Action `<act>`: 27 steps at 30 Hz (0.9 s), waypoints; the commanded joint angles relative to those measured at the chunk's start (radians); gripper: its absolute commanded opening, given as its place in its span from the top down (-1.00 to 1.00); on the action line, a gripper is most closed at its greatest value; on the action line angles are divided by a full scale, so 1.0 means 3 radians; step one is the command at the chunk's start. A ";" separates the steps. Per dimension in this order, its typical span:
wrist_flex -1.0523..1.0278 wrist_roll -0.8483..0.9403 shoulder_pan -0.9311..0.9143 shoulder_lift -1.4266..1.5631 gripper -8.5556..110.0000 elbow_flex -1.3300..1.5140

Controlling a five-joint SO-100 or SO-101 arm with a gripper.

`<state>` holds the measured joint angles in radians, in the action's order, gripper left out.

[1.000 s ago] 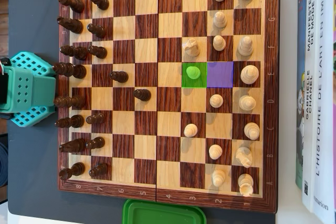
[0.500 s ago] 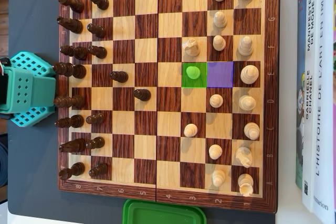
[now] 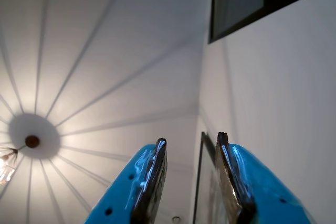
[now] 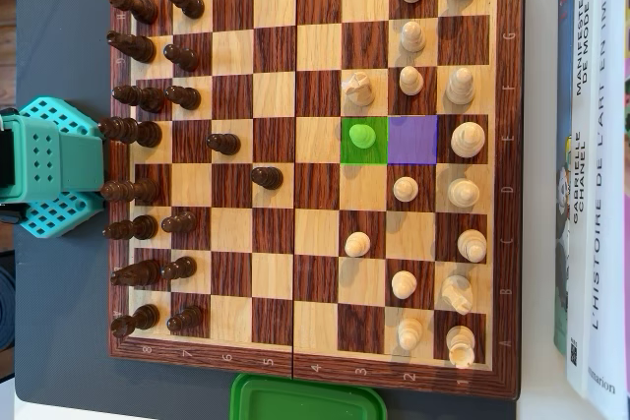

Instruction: Play chess

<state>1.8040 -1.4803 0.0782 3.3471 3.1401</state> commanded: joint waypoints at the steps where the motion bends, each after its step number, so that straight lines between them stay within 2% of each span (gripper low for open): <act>1: 0.0010 0.0026 0.0026 -0.0020 0.61 0.0066; 27: 0.0005 0.0026 0.0031 -0.0020 0.61 0.0066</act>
<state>1.8040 -1.4803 0.0798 3.3471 3.1401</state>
